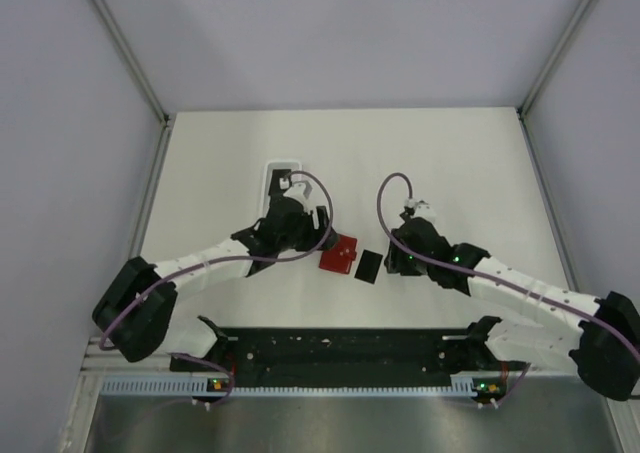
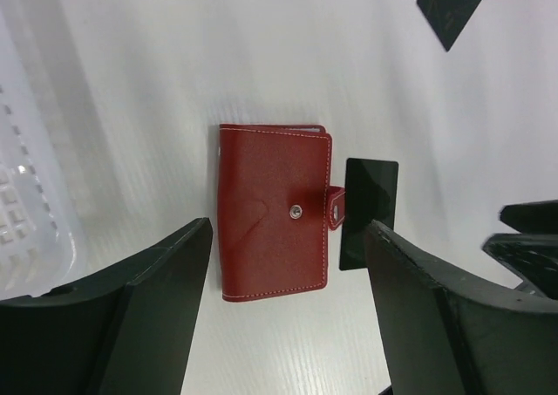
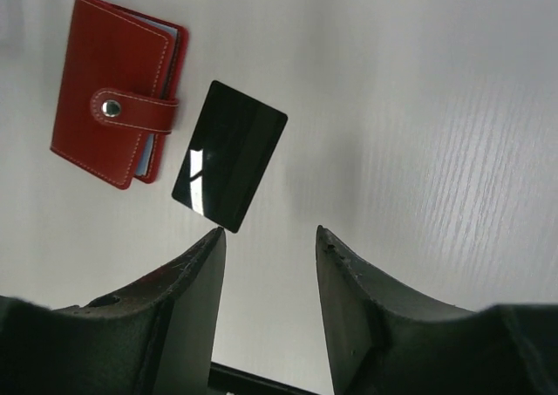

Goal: Put the credit cards into the card holder
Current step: Place the card holder at the center of the board.

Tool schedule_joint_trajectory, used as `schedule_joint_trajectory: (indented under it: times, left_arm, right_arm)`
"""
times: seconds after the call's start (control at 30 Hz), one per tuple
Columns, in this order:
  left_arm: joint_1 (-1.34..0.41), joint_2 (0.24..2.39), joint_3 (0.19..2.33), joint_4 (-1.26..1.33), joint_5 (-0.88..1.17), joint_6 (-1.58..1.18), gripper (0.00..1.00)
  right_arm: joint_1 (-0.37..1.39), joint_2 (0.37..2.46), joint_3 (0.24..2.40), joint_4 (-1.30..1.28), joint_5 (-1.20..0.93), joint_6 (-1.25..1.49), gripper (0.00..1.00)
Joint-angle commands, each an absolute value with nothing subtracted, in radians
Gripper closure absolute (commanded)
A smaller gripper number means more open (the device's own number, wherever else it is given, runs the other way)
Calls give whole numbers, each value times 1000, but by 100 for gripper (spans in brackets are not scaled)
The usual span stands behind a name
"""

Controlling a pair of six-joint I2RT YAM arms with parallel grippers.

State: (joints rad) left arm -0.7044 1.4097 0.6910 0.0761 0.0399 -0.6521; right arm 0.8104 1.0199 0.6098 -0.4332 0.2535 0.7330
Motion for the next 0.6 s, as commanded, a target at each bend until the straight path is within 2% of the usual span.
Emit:
schedule_joint_trajectory:
  times: [0.0, 0.23, 0.57]
  left_arm:
    - [-703, 1241, 663, 12, -35, -643, 23]
    - [-712, 1007, 549, -52, -9, -653, 30]
    - [-715, 844, 485, -130, -8, -670, 31]
  right_arm:
    - [759, 1129, 675, -338, 213, 647, 55]
    - [663, 1270, 703, -184, 98, 536, 64]
    - [614, 1486, 752, -71, -60, 456, 64]
